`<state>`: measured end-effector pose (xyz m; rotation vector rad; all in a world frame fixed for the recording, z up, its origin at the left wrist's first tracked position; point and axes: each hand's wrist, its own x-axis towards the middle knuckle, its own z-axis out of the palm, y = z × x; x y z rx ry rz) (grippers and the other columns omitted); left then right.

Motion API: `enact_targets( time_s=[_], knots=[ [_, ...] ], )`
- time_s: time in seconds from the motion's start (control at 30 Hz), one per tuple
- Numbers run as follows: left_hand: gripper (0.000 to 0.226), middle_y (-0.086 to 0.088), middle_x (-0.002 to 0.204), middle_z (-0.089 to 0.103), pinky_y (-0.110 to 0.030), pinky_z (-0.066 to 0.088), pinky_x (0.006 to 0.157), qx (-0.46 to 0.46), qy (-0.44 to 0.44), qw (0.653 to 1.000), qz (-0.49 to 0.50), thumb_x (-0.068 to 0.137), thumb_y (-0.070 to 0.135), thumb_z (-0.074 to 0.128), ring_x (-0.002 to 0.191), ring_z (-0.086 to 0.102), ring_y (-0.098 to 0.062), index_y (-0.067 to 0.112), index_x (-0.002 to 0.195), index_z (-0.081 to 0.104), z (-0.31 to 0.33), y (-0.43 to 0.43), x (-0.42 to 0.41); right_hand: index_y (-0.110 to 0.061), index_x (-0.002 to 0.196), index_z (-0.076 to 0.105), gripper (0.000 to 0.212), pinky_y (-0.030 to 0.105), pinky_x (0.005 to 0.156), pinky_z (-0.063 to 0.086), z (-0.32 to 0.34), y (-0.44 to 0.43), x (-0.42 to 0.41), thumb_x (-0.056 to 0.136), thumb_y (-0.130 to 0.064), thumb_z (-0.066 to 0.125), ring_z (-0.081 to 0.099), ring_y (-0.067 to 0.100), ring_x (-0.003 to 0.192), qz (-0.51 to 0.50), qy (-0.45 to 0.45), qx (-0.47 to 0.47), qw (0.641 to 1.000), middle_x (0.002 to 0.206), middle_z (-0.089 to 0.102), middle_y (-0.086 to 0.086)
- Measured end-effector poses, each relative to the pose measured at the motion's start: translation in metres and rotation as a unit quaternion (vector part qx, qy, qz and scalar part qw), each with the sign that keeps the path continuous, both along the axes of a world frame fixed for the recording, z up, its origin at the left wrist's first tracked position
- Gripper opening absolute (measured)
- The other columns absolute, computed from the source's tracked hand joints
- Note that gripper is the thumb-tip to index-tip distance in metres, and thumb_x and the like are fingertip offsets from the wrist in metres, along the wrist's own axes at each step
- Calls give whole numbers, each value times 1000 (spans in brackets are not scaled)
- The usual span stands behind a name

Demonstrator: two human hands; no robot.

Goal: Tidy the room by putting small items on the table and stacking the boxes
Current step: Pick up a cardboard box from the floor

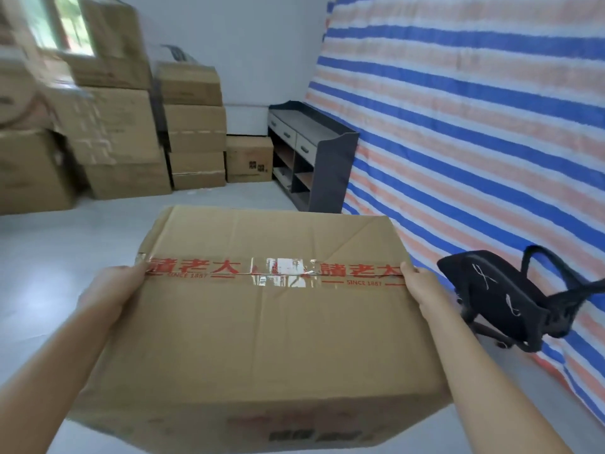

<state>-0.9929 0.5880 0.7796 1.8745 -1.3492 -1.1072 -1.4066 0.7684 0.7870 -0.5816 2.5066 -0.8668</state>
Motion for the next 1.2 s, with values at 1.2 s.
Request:
enact_targets(
  time_s=[1.2],
  knots=[
    [44,-17,92,65,-39,46,82,25,-74,988,132,90,48,48,86,59,-34,7,85,64,-21,-603,-182,-11,121,47,43,33,78,40,-11,-744,-196,99,-42,28,48,21,90,174,54,82,980,97,50,3]
  ],
)
